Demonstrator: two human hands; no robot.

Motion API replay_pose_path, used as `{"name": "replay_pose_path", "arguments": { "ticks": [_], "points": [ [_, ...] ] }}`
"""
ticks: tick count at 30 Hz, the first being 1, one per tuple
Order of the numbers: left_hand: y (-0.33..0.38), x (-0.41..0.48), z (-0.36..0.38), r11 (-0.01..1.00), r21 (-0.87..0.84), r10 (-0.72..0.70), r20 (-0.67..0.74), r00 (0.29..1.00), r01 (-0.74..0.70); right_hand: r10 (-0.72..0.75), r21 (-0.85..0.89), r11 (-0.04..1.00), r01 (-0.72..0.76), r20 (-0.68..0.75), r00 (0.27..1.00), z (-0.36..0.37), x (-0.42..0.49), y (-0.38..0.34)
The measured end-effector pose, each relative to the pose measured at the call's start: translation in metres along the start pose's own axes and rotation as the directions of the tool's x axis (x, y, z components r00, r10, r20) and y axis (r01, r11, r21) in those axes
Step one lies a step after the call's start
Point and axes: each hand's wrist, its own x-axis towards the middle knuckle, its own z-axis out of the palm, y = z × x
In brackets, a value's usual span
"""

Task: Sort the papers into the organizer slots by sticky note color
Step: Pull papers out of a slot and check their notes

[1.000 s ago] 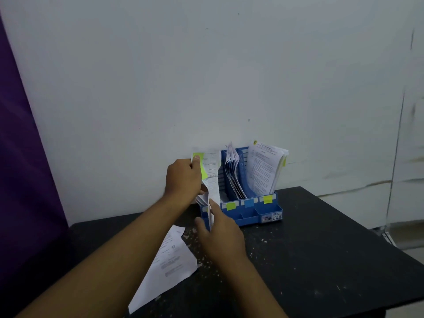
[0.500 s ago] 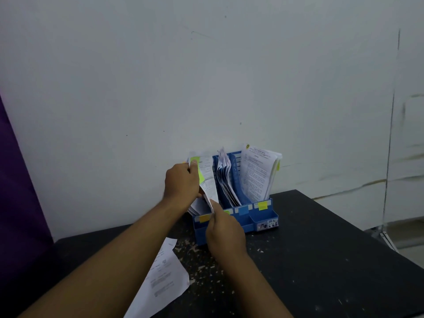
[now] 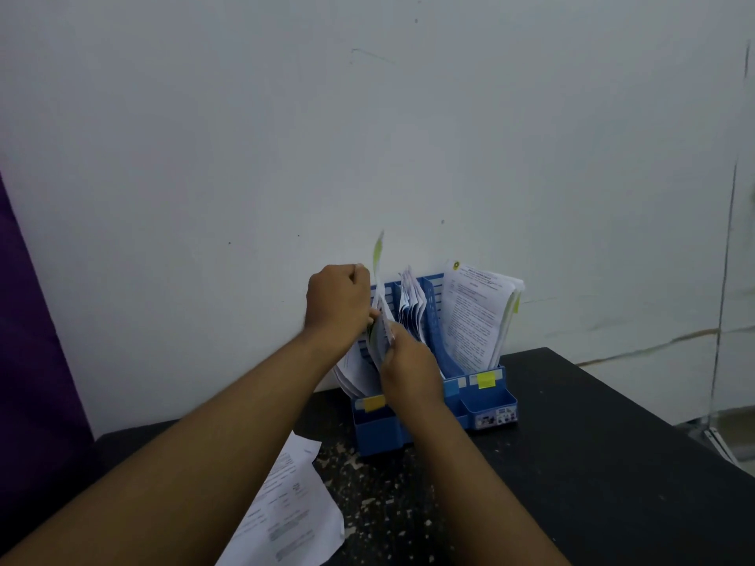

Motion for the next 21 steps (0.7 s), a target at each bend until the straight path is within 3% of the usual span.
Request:
{"name": "replay_pose_path", "arguments": {
  "ticks": [6,12,17,21],
  "points": [
    [-0.012,0.009,0.008,0.998,-0.021,0.052,-0.107,0.993,-0.055,-0.211,0.129,0.966,0.223,-0.102,0.972,0.033,0.037,0.013],
    [-0.035,0.003,0.012,0.997,0.069,0.023,-0.011,1.0,-0.022,-0.267,0.149,0.949,0.278,-0.092,0.959,0.06,0.051,0.04],
    [-0.061,-0.001,0.02,0.994,0.11,-0.003,0.072,0.997,-0.004,-0.169,0.272,0.95,0.155,0.026,0.985,0.086,0.048,0.07],
    [-0.072,0.001,0.024,0.989,0.116,-0.096,0.055,0.994,0.089,0.063,0.121,0.989,-0.088,0.199,0.978,0.09,0.041,0.081]
  ]
}}
